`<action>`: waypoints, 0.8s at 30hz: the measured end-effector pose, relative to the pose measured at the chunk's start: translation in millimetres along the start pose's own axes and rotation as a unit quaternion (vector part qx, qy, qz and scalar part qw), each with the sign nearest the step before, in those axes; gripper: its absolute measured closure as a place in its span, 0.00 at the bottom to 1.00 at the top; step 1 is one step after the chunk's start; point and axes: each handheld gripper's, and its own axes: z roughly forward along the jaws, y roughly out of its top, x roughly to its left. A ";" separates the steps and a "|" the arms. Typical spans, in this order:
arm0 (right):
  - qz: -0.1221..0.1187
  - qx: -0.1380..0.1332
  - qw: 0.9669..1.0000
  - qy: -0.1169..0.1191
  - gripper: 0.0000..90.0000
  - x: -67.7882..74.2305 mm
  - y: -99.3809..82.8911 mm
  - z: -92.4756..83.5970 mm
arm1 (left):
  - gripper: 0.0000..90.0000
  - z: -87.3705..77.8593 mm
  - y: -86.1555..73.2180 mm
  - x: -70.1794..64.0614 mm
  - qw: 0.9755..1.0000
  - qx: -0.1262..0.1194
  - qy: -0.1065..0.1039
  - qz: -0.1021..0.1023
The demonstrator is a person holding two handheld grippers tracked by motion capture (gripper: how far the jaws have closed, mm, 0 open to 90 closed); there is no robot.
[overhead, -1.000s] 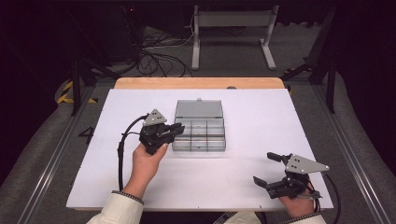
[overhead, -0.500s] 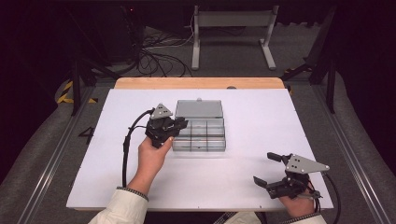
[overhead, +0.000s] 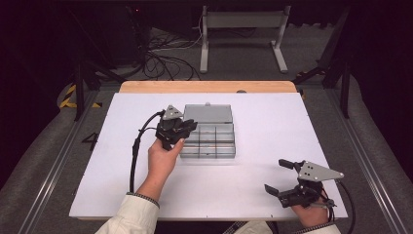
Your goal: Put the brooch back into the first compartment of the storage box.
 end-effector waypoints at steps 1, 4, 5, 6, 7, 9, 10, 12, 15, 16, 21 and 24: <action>0.000 0.000 1.000 0.000 0.03 0.1 0.0 -0.1 | 0.87 0.3 0.1 0.8 1.000 0.002 0.003 0.004; 0.000 -0.001 1.000 0.000 0.03 0.1 0.0 -0.4 | 0.87 1.6 -0.5 2.2 1.000 0.003 0.004 0.001; 0.000 -0.001 1.000 0.000 0.03 0.0 0.0 -0.4 | 0.87 1.9 -0.7 3.1 1.000 0.004 0.007 0.004; 0.000 -0.001 1.000 0.000 0.03 0.0 0.0 -0.4 | 0.87 2.3 -1.2 3.7 1.000 0.006 0.012 0.008; 0.000 0.000 1.000 0.000 0.03 0.1 0.0 -0.4 | 0.87 3.1 -1.9 4.2 1.000 0.009 0.018 0.014; 0.000 0.000 1.000 0.000 0.03 0.2 -0.1 -0.4 | 0.87 5.0 -3.8 6.0 0.999 0.017 0.023 0.021; 0.000 0.000 1.000 -0.001 0.03 0.3 -0.1 -0.5 | 0.87 6.1 -4.6 7.6 0.999 0.020 0.025 0.027; 0.001 0.000 1.000 -0.001 0.03 0.3 -0.2 -0.6 | 0.87 8.0 -6.0 9.5 0.999 0.024 0.028 0.027; 0.001 0.001 1.000 -0.001 0.03 -0.1 -0.3 -0.7 | 0.87 10.6 -7.0 11.7 0.999 0.029 0.023 0.022; 0.001 0.000 1.000 -0.001 0.03 -0.2 -0.3 -0.7 | 0.86 11.7 -7.2 13.4 0.999 0.031 0.022 0.024; 0.001 0.000 1.000 0.000 0.03 -0.1 -0.4 -0.9 | 0.86 19.4 -9.7 21.2 0.999 0.048 0.004 -0.009; 0.001 0.000 1.000 0.001 0.03 -0.6 -0.6 -0.9 | 0.86 22.9 -10.6 23.2 0.998 0.057 0.000 -0.021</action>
